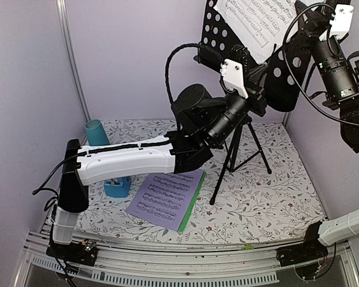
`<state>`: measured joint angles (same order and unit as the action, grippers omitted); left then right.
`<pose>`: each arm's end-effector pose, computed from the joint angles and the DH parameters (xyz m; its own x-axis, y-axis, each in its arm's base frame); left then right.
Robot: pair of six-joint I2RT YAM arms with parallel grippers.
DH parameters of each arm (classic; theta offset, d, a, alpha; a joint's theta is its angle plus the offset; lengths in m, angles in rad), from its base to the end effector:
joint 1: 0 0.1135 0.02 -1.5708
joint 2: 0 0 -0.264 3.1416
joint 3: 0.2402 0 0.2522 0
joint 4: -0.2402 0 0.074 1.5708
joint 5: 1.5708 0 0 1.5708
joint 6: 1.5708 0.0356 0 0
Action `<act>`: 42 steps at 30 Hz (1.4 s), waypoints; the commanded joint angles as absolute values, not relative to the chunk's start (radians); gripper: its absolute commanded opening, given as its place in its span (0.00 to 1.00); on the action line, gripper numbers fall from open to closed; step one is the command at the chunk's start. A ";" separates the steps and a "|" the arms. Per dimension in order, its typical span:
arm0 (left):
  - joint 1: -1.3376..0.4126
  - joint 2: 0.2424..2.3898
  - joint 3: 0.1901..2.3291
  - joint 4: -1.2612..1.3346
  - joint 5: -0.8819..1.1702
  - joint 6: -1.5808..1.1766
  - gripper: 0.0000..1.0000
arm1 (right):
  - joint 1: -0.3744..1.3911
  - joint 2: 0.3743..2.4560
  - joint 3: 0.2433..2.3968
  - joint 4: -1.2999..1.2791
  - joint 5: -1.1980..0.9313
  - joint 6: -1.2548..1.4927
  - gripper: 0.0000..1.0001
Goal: Set up the instrument practice props
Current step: Place the sheet music on the music stand.
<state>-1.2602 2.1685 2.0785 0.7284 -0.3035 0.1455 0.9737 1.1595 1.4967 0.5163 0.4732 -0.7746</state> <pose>0.1644 -0.4772 0.4338 0.3013 -0.4860 -0.8204 0.8001 0.5969 -0.0598 0.1232 0.1523 0.5728 0.6999 -0.0779 -0.7100 -0.1094 0.9706 -0.2143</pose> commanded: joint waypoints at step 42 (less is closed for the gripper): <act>-1.261 2.175 2.054 0.638 -0.274 0.152 0.00 | 0.970 1.223 2.176 -0.733 0.512 -0.256 0.00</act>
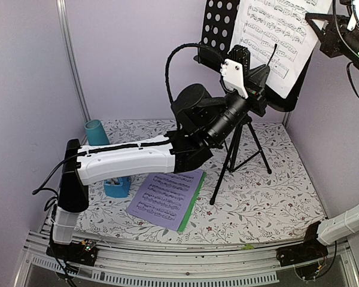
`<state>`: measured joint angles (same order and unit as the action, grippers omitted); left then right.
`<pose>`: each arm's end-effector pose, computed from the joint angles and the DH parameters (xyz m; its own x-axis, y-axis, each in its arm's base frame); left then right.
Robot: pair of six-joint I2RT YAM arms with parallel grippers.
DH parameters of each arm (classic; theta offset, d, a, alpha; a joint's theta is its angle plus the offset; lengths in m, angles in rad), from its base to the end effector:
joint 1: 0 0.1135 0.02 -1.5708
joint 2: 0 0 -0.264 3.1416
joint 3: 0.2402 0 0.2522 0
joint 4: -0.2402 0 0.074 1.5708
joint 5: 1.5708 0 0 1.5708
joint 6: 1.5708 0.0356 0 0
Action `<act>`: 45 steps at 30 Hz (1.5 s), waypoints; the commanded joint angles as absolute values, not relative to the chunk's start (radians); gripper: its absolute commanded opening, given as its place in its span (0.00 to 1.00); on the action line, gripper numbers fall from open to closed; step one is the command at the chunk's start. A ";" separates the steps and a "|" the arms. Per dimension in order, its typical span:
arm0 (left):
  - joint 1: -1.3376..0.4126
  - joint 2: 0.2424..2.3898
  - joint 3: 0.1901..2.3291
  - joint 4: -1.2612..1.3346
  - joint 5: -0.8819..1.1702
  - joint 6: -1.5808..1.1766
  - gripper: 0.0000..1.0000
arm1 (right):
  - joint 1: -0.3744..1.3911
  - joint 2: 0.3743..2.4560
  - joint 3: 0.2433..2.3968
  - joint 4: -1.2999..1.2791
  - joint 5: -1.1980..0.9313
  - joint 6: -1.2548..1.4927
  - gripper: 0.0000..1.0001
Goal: Set up the instrument practice props
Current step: Place the sheet music on the music stand, then hold the sheet music at the music stand.
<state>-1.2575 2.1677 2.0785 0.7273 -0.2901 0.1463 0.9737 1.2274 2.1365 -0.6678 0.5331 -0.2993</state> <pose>0.1652 -0.4769 0.4342 0.3042 -0.4857 -0.8195 0.8050 0.5910 -0.0515 0.0914 0.1022 0.6172 0.2566 -0.0743 -0.9637 -0.3758 0.9109 -0.1703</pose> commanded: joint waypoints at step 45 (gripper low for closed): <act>-1.255 2.220 2.128 0.572 -0.263 0.117 0.16 | 0.971 1.242 2.232 -0.850 0.458 -0.172 0.00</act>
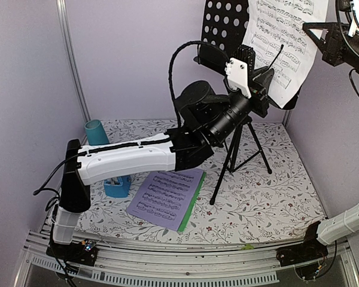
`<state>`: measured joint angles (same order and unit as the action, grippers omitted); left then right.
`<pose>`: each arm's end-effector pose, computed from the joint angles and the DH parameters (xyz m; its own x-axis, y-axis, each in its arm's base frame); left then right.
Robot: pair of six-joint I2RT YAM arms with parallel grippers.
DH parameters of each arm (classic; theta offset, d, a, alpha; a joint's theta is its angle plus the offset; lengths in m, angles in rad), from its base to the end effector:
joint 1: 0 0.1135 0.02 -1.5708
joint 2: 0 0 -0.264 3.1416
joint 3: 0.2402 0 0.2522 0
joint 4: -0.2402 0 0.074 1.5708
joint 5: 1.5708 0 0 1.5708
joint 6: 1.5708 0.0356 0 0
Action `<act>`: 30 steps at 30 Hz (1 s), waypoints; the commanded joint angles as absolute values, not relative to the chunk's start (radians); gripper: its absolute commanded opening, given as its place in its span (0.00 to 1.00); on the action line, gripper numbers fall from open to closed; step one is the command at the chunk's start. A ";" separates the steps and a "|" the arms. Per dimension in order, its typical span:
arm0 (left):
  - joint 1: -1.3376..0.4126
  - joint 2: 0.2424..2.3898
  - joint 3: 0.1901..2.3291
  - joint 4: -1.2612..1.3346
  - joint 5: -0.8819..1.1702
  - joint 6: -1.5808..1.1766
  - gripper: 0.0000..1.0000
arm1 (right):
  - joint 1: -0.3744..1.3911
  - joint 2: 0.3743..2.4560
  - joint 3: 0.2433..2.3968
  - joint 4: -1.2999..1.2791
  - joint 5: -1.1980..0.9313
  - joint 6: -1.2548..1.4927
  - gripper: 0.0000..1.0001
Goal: Set up the instrument practice props
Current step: Hold the sheet music at the music stand.
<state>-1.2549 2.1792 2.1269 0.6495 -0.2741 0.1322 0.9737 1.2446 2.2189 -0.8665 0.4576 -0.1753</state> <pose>0.1670 -0.4800 0.4381 0.2846 -0.4624 -0.8398 0.8151 0.5778 -0.0419 0.0854 0.0976 0.6113 0.1459 -0.0637 -0.9872 -0.4768 0.8699 -0.1266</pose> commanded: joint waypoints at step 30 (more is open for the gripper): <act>-1.252 2.200 2.106 0.591 -0.255 0.116 0.23 | 0.971 0.817 1.495 -0.360 0.418 -0.078 0.38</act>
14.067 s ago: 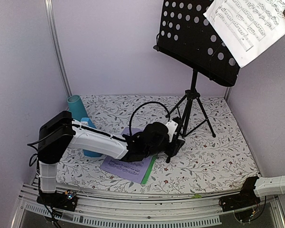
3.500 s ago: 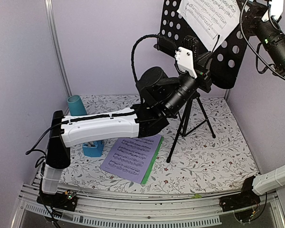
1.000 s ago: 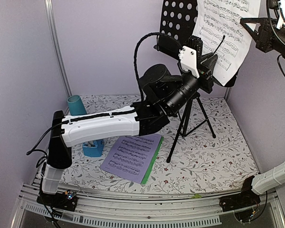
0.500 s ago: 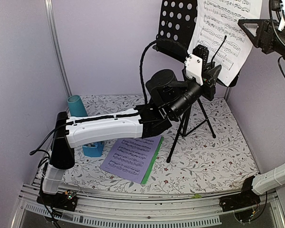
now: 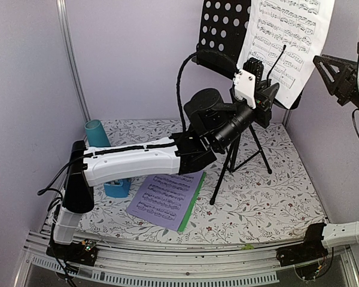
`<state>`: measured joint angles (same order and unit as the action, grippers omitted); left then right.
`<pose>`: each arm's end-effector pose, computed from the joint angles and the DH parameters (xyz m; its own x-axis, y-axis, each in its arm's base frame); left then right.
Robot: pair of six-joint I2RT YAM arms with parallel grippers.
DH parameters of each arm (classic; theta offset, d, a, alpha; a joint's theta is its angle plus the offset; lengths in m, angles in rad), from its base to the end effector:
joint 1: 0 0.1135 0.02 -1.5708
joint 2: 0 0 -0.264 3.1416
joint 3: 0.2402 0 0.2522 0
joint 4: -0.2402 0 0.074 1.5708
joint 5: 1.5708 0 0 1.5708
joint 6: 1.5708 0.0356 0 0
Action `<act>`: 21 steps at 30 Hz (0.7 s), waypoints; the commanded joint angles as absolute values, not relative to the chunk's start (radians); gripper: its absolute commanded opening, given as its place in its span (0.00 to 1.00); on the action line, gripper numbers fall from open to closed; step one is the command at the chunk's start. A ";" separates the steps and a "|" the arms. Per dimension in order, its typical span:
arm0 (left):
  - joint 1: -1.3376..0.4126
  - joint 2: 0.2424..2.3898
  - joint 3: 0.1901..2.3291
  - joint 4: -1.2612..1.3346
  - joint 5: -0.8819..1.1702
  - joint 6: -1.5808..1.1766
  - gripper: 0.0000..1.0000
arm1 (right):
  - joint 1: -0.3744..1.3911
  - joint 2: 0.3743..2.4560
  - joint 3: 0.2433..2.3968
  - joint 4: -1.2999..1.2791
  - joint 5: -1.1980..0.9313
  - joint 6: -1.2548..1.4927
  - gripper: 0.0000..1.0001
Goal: Set up the instrument practice props
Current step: Hold the sheet music at the music stand, then adjust the sheet music on the music stand.
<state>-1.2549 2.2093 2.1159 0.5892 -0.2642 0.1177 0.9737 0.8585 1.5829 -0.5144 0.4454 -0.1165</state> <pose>0.1711 -0.4934 0.4139 0.2461 -0.3882 -0.8881 0.8230 0.5677 -0.0201 0.0661 0.0699 0.5427 0.1756 0.0717 -0.9818 -0.4923 0.8701 -0.0245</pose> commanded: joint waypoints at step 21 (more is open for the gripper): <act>-1.252 2.186 2.099 0.603 -0.247 0.121 0.23 | 0.971 0.732 1.308 -0.155 0.535 -0.032 0.30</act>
